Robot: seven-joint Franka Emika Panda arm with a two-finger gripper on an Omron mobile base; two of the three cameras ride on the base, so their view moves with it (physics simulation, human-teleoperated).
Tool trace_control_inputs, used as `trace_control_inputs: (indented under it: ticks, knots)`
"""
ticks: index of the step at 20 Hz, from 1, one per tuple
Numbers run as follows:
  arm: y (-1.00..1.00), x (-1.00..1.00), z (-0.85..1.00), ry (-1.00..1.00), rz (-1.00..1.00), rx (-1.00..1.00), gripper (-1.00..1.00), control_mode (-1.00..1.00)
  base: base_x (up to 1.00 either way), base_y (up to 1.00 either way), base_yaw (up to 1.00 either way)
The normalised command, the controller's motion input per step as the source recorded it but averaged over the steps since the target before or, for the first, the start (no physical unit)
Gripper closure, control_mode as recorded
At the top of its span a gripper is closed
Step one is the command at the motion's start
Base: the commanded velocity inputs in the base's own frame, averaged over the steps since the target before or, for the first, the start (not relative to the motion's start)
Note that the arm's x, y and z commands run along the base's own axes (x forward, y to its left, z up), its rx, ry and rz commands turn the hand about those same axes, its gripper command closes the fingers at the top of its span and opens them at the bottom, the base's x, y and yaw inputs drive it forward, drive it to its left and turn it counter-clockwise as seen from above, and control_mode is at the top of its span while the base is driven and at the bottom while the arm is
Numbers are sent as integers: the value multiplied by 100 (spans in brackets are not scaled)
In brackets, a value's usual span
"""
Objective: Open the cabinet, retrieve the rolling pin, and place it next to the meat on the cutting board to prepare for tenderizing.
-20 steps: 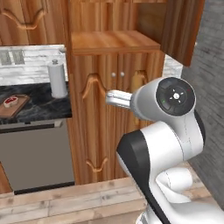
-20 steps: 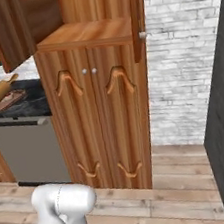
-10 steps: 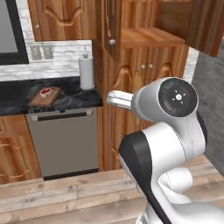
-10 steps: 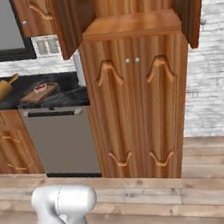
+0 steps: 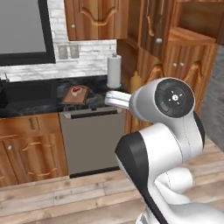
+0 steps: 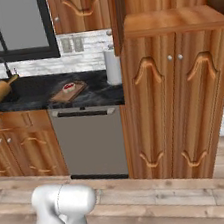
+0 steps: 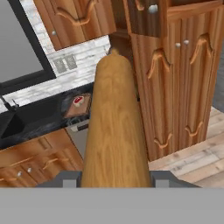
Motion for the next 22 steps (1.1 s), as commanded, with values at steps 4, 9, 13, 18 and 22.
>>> trace_control_inputs:
  ticks: [4, 9, 13, 18, 22]
  knots:
    - [0, 0, 0, 0, 0, 0, 100, 100, 55, 52, -12]
    - [0, 0, 0, 0, 0, 0, 100, 100, 64, 37, -12]
    - [0, 0, 0, 0, 0, 0, 100, 100, 61, 36, -12]
    - [0, 0, 0, 0, 0, 0, 100, 100, 49, 49, -12]
    - [0, 0, 0, 0, 0, 0, 100, 100, 46, 46, -9]
